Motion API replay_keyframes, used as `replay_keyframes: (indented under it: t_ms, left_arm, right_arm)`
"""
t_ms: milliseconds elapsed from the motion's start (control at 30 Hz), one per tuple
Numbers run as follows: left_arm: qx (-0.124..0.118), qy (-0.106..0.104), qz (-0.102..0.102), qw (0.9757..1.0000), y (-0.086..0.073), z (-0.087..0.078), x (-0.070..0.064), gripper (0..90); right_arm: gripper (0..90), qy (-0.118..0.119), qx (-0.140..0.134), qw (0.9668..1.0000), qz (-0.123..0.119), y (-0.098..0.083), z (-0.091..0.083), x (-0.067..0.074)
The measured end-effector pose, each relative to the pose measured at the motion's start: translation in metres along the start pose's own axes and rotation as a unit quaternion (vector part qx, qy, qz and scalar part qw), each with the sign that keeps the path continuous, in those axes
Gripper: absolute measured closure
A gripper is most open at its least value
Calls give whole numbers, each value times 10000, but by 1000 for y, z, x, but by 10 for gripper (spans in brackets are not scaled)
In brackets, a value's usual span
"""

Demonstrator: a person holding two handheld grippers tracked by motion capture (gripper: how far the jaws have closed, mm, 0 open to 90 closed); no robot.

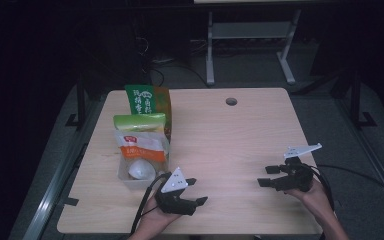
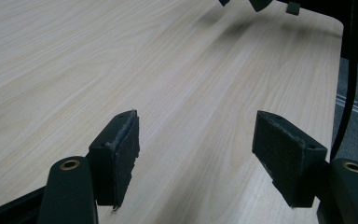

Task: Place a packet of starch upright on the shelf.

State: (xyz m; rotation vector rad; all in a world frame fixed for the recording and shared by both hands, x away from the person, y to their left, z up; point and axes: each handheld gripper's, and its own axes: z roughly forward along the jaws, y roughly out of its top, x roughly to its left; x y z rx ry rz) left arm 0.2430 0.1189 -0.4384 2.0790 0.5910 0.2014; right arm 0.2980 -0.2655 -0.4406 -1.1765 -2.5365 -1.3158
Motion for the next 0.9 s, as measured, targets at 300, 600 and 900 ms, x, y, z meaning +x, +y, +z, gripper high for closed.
replay_keyframes:
  t_ms: [300, 600, 900]
  left_arm:
    - [25, 9, -8, 10000, -1, 1, 0, 304]
    - [39, -7, -25, 10000, -2, 0, -2, 302]
    - [28, -54, -41, 10000, -3, 1, -3, 295]
  right_arm:
    - [267, -44, -33, 10000, 62, -17, -4, 4]
    - [264, -111, -82, 9999, 61, -32, -7, 11]
    - [251, -222, -290, 9993, 51, -43, -11, 20]
